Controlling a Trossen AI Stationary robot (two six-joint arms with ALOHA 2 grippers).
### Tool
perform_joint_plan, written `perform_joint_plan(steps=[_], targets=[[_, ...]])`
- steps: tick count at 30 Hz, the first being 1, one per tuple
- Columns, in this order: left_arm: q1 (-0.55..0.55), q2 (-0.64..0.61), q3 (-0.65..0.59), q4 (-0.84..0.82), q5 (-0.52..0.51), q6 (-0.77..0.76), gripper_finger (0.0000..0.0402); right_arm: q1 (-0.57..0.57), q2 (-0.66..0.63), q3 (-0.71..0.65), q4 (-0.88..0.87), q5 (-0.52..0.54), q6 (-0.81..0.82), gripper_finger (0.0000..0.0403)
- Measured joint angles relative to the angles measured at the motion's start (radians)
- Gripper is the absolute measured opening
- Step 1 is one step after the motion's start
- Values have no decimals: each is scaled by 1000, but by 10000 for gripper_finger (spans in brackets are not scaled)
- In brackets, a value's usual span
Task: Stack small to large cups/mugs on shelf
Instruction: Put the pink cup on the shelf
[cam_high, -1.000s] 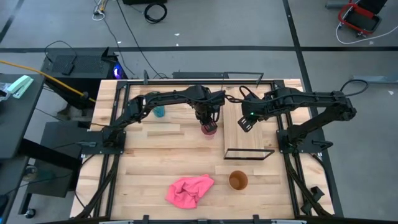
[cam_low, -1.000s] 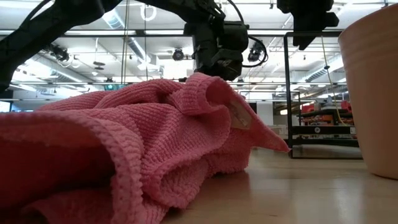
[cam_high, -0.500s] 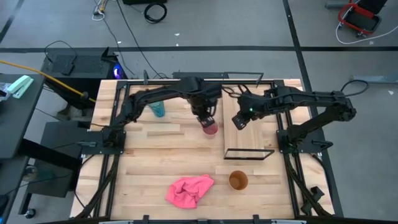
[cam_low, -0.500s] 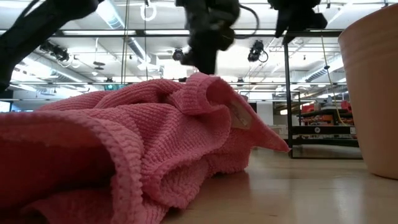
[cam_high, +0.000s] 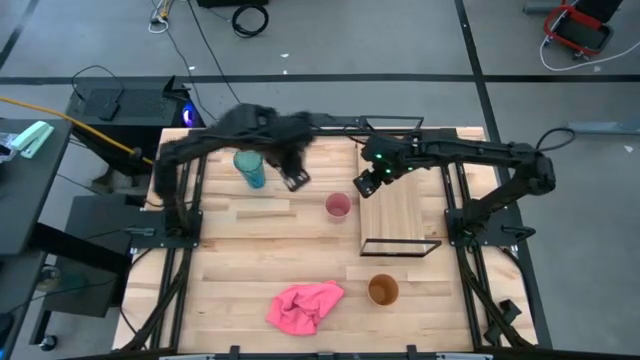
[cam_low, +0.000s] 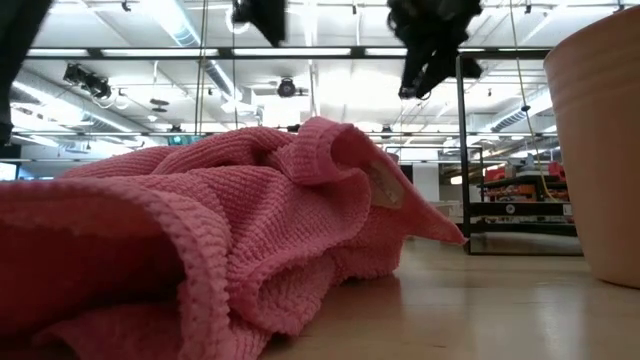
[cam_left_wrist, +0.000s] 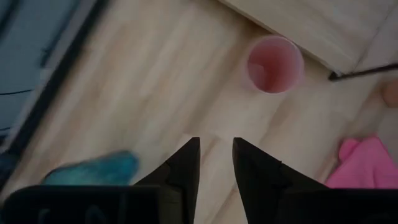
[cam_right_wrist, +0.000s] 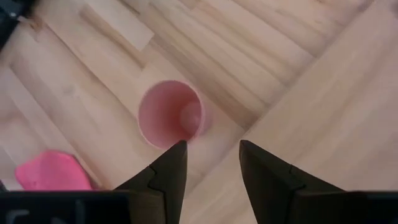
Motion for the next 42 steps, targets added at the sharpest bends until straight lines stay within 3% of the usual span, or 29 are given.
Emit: perform_joint_plan(steps=[4, 11, 20, 29, 42], targets=[[0, -171, -154, -1, -32, -100, 97, -24, 56, 0, 18, -38, -27, 154], [-30, -477, -574, -2, -34, -312, 95, -30, 122, 0, 33, -51, -56, 154], [-145, -671, -993, 117, -15, -558, 90, -29, 226, 0, 35, -77, -94, 153], [-245, -680, -1118, 312, 11, -608, 91, -18, 273, 0, 77, -108, -100, 153], [-256, -681, -1123, 339, 11, -627, 94, 3, 356, 0, 143, -108, -96, 153]])
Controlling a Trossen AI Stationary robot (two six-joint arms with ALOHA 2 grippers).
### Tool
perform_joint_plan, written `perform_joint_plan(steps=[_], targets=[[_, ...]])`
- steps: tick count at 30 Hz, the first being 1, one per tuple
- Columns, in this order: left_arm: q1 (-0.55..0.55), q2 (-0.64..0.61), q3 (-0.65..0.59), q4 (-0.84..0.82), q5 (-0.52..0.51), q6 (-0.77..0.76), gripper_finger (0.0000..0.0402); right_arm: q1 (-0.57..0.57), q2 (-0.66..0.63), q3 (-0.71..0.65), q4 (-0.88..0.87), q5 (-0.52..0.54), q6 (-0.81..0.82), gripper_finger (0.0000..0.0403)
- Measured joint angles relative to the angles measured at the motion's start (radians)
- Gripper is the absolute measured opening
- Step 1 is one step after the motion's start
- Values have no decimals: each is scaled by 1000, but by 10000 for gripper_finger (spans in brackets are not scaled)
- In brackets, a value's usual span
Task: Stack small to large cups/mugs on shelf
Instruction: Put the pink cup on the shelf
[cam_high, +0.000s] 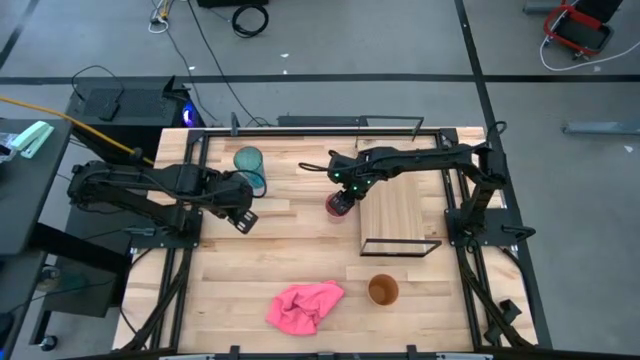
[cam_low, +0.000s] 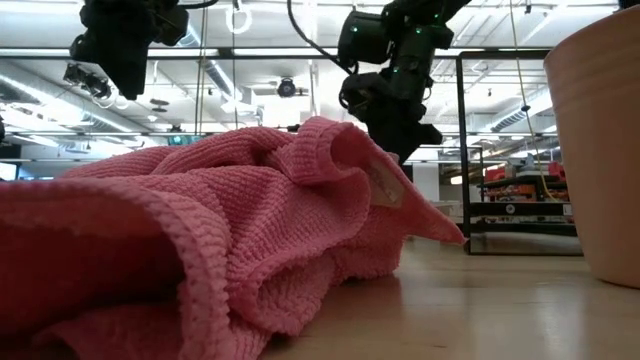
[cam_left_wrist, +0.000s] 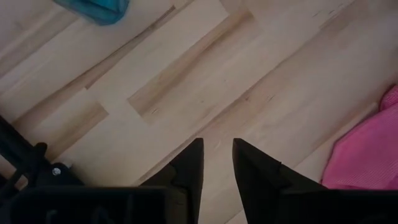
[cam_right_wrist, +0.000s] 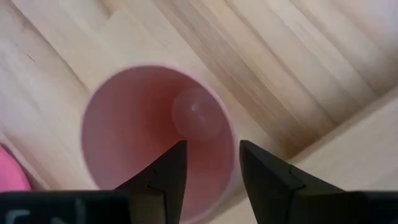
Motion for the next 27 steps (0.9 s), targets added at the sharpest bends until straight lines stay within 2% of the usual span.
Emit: perform_joint_plan(steps=[4, 7, 16, 18, 22, 27], targets=[[0, 0, 0, 1, 0, 0, 89, 2, 8, 0, 12, 3, 5, 146], [0, 0, 0, 4, 0, 0, 84, 1, 11, 0, 11, 5, 12, 126], [0, 0, 0, 9, -6, 1, 88, 1, 7, 0, 20, 7, 10, 16], [0, 0, 0, 9, -12, 2, 89, 1, 7, 9, 5, -5, -14, 9], [0, 0, 0, 9, -24, 3, 84, 2, 7, 96, -74, -15, -33, 9], [0, 0, 0, 9, -30, 3, 78, 2, 7, 325, -316, 10, -101, 7]])
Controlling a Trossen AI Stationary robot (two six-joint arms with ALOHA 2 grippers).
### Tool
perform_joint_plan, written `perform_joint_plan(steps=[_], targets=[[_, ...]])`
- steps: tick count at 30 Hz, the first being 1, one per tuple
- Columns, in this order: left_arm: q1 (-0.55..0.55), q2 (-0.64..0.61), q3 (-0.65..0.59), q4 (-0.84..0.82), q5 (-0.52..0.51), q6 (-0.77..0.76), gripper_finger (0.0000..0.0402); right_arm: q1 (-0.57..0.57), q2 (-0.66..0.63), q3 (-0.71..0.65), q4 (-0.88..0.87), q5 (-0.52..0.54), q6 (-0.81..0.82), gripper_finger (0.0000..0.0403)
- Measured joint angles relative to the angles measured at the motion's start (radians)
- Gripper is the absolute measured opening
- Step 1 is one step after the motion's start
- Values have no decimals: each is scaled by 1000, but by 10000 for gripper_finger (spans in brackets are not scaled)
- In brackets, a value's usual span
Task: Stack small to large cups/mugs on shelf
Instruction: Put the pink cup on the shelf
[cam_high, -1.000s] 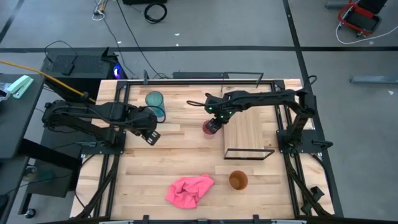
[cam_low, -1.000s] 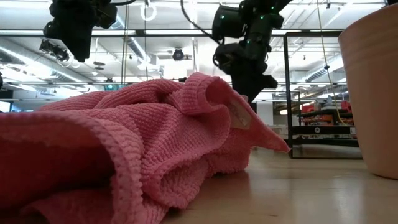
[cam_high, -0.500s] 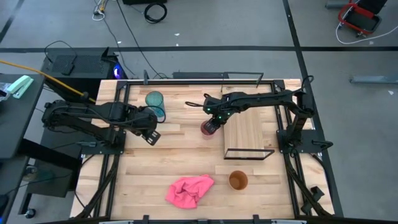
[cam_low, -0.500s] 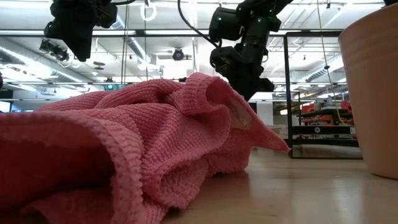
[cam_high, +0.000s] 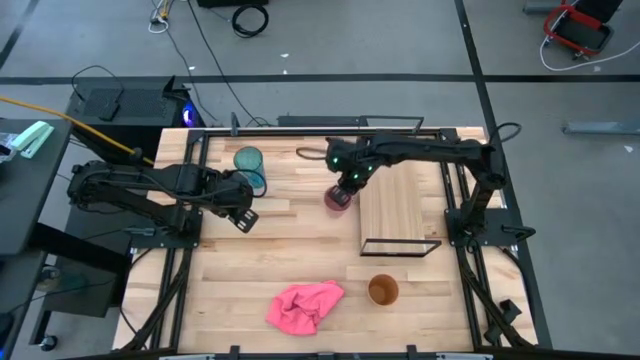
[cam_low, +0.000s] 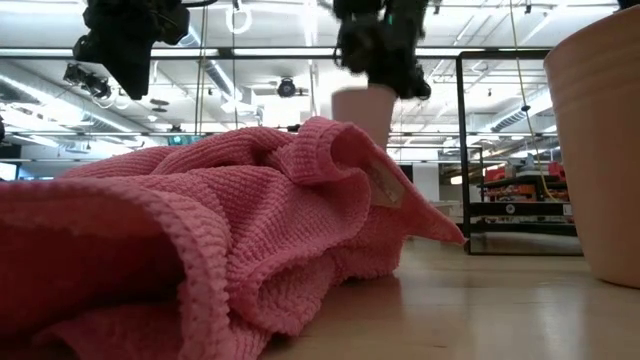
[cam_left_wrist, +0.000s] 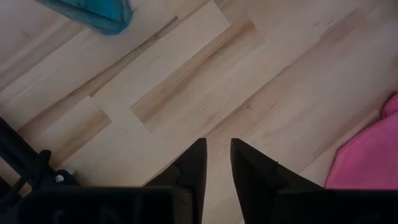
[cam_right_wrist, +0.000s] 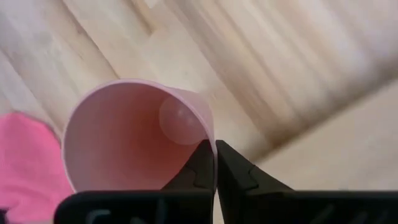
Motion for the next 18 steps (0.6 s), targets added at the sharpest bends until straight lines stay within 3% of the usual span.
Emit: perform_joint_plan(steps=[5, 7, 11, 18], targets=[[0, 0, 0, 0, 0, 1, 81, 8, -5, 259, -387, 119, -56, 5], [0, 0, 0, 0, 0, 10, 82, 7, -51, 287, -386, 142, -55, 4], [0, 0, 0, 23, -1, 32, 79, 7, -214, 237, -398, 139, 39, 3], [0, 0, 0, 53, -2, 35, 74, 23, -507, -57, -399, 160, 264, 2]])
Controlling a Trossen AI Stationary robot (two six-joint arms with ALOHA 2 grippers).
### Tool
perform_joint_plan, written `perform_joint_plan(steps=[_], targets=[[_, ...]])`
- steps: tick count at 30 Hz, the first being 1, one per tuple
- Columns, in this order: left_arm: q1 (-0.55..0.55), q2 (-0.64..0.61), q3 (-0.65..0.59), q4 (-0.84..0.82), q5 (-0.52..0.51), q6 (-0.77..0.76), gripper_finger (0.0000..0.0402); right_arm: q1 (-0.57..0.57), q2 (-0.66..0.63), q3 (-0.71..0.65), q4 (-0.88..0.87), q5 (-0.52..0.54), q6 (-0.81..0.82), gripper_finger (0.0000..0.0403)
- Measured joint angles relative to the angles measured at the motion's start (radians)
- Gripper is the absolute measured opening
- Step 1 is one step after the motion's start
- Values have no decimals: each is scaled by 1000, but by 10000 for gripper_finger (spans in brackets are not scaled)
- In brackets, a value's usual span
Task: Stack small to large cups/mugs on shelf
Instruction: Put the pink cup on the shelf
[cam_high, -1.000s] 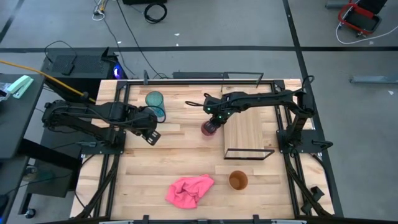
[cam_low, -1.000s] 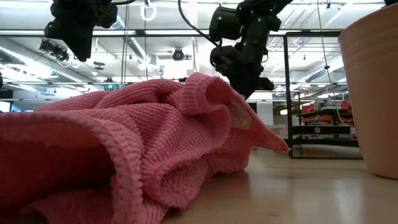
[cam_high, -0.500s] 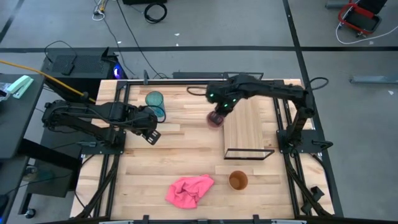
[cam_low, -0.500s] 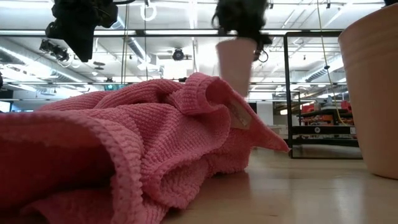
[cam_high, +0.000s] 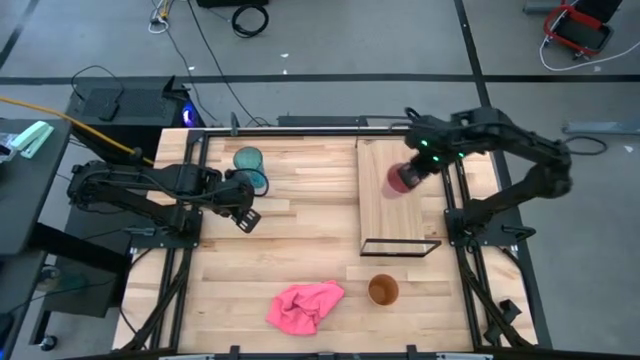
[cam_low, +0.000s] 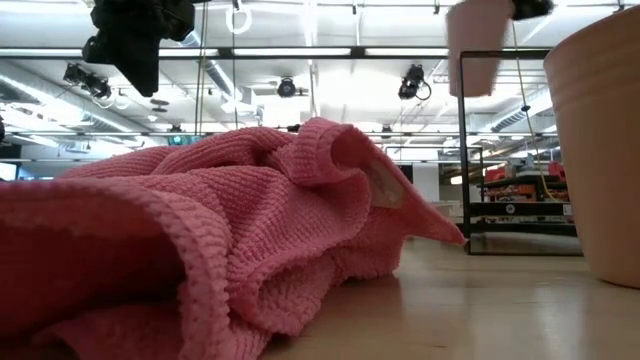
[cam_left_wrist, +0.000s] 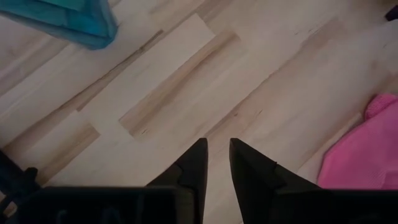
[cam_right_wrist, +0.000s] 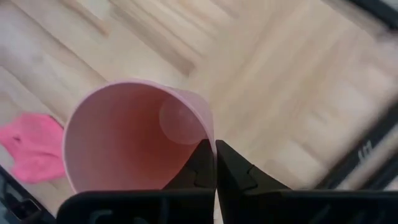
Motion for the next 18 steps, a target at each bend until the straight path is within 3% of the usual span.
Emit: perform_joint_plan(steps=[7, 18], targets=[[0, 0, 0, 0, -1, 6, 79, 91, -48, -238, 82, -76, 76, 2], [0, 0, 0, 15, 0, 14, 74, 175, -9, -427, 226, -83, 101, 2]])
